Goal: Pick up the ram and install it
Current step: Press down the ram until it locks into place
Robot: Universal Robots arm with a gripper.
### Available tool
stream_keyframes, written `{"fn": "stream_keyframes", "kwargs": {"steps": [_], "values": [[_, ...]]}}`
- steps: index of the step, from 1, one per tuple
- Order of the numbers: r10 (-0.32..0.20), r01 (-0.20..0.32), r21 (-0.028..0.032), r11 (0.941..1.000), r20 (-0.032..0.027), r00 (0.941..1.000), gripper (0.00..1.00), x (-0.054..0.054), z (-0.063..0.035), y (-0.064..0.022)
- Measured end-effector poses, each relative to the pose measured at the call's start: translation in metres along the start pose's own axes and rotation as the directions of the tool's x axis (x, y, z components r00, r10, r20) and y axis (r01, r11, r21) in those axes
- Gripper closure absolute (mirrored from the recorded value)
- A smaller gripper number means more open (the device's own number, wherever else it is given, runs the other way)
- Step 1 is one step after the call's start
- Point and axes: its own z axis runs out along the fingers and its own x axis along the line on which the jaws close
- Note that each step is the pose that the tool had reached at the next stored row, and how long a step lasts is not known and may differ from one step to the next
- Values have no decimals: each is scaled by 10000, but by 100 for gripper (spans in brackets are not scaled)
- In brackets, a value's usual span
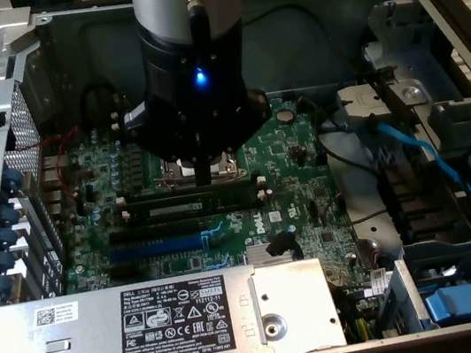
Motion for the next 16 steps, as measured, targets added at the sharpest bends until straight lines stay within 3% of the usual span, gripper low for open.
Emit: {"fn": "stream_keyframes", "kwargs": {"steps": [9, 16], "values": [[120, -120, 0, 9999, 5, 9999, 90, 0, 0, 0], [495, -495, -8, 9988, 19, 9988, 90, 0, 0, 0]]}}
